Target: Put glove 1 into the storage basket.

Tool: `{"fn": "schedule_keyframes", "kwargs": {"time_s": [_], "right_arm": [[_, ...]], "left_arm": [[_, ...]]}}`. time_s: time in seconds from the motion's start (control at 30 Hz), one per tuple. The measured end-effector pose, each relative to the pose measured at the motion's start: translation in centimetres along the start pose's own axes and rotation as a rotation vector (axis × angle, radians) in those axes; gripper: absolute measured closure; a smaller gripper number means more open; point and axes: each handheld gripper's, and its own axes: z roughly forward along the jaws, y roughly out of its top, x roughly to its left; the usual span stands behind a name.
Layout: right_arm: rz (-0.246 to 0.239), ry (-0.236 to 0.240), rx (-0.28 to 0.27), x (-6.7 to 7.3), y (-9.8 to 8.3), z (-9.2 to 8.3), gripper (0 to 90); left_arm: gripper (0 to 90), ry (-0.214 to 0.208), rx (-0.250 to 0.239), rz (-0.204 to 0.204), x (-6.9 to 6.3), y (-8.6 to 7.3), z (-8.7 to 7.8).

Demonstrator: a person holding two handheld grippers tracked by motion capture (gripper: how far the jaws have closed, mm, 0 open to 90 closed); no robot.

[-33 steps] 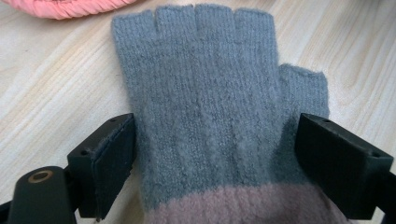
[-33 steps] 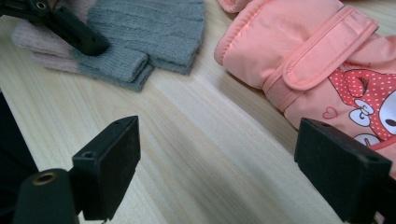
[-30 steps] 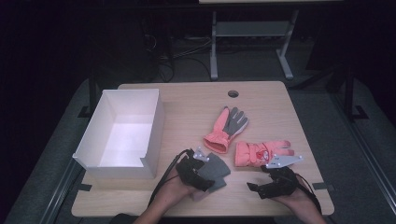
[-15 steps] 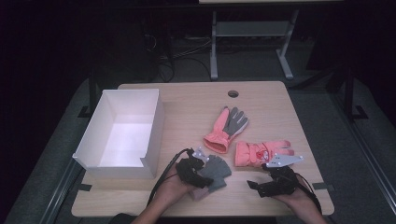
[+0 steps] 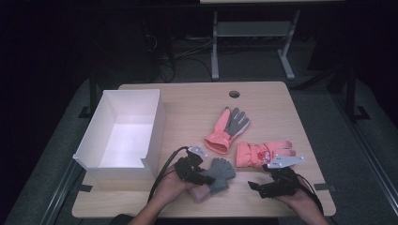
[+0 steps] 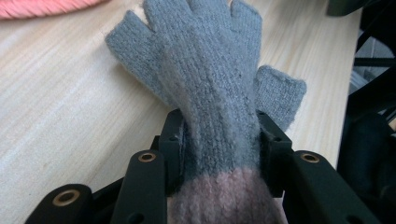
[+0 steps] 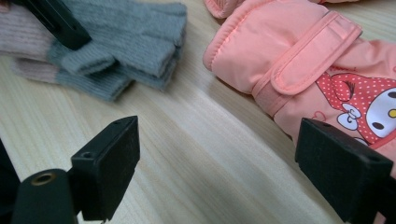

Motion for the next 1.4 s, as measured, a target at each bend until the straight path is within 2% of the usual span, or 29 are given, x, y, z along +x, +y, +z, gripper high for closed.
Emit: {"fn": "schedule_keyframes", "kwargs": {"time_s": [0.13, 0.27, 0.33, 0.43, 0.6, 0.67, 0.8, 1.1, 1.4], "right_arm": [[-0.001, 0.005, 0.0, 0.0, 0.0, 0.0, 13.6], [0.004, 0.007, 0.002, 0.2, 0.0, 0.0, 13.6], [-0.01, 0.012, -0.003, 0.2, 0.0, 0.0, 13.6], [-0.002, 0.01, -0.004, 0.2, 0.0, 0.1, 13.5], [-0.012, 0.009, -0.003, 0.3, 0.1, 0.0, 13.6], [-0.006, 0.007, -0.004, 0.4, 0.1, 0.0, 13.5], [-0.015, 0.01, -0.005, 0.4, 0.1, 0.0, 13.6], [0.001, 0.004, -0.01, 0.3, 0.2, -0.1, 13.5], [-0.016, 0.008, -0.013, 0.7, 0.2, 0.0, 13.5]], "left_arm": [[61.6, -0.001, -0.019, -0.006, 0.0, 0.3, -0.7], [61.6, 0.012, -0.034, -0.009, 0.1, 0.6, -1.6], [61.4, 0.024, -0.04, -0.009, 0.2, 0.8, -2.1], [61.2, 0.039, -0.058, -0.027, 0.2, 1.0, -2.8], [61.2, 0.071, -0.055, 0.001, -0.2, 1.6, -3.9], [61.2, 0.087, -0.073, -0.001, -0.5, 2.0, -4.5], [61.3, 0.097, -0.081, 0.003, -0.6, 2.5, -5.1], [61.3, 0.116, -0.103, 0.012, -1.0, 3.7, -7.2], [61.2, 0.134, -0.096, 0.013, -0.9, 5.2, -9.5]]}}
